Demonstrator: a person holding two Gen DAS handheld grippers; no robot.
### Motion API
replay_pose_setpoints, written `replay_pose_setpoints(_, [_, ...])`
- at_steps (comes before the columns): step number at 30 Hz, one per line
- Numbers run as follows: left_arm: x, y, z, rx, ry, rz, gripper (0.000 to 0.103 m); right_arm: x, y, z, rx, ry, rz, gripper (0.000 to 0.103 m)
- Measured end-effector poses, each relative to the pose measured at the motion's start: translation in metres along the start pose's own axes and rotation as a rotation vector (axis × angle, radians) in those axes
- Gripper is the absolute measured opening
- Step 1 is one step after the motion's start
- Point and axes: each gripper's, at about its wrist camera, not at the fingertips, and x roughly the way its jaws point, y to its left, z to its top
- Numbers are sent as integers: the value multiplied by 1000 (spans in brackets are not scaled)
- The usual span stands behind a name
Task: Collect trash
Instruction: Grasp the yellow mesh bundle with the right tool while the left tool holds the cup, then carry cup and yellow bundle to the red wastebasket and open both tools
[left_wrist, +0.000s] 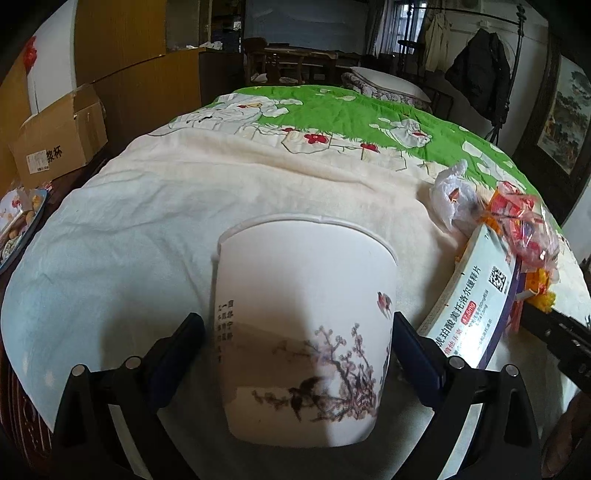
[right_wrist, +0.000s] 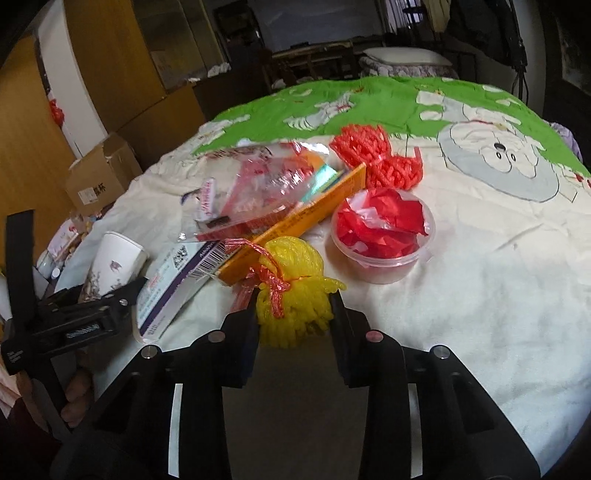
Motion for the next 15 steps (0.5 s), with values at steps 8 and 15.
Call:
replay_pose_setpoints(8, [-10, 10, 2, -32, -7, -1, 78, 2, 0, 0, -9, 5, -8, 37])
replay_pose_setpoints(15, [-41, 11, 0, -37, -62, 1, 78, -12, -4, -3, 22, -36, -39, 35])
